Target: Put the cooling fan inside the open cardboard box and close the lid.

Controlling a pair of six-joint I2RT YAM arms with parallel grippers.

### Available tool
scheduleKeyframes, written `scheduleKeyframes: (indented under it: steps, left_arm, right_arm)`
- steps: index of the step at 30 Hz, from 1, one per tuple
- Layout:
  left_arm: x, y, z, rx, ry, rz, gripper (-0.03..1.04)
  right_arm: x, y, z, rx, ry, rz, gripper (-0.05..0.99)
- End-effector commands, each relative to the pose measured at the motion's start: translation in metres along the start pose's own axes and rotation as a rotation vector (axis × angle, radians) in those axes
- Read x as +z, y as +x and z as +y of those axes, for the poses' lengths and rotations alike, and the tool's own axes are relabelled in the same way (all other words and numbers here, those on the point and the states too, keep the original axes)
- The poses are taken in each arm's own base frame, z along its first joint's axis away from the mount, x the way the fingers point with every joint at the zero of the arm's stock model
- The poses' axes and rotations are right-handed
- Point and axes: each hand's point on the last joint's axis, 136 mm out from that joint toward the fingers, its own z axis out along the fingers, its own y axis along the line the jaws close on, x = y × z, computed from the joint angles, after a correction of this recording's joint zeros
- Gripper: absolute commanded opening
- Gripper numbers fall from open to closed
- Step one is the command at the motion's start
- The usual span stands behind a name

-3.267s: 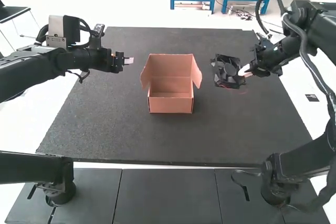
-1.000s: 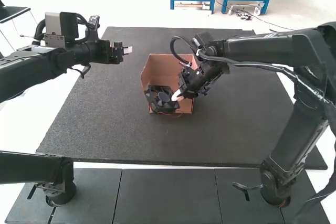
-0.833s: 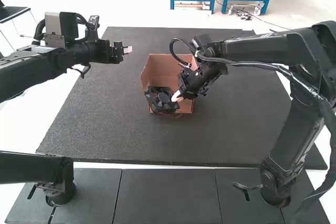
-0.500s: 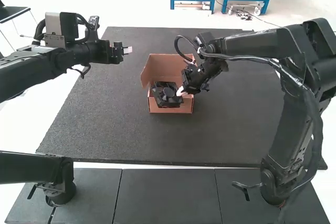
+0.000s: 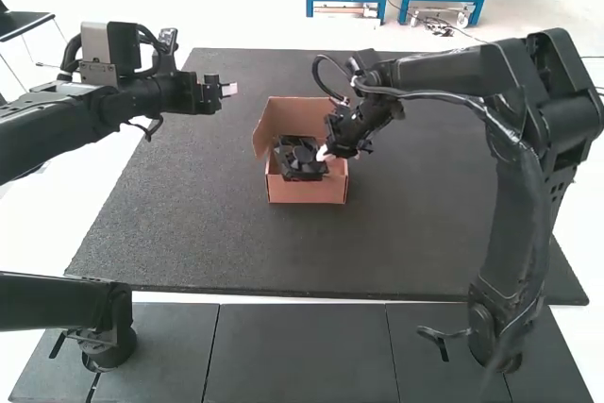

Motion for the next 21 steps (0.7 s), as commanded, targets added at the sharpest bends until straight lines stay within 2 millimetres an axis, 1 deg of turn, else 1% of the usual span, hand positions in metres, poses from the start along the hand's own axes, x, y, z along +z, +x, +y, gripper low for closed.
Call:
scheduleKeyframes:
  steps: [1,7,14,21]
  left_arm:
    - [-0.010,-0.016,-0.001,0.002,-0.010,-0.052,0.97]
    - [-0.011,-0.017,0.000,0.001,-0.011,-0.055,0.97]
    - [-0.011,-0.017,-0.002,0.005,-0.006,-0.059,0.97]
    - [-0.012,-0.018,-0.001,0.007,-0.009,-0.061,0.97]
  right_arm:
    - [-0.007,-0.017,0.005,-0.027,-0.014,-0.038,-0.02]
    - [-0.005,-0.021,0.004,-0.037,-0.007,-0.036,-0.02]
    - [-0.008,-0.026,0.005,-0.039,-0.003,-0.050,-0.02]
    - [-0.011,-0.031,0.001,-0.038,0.016,-0.065,-0.02]
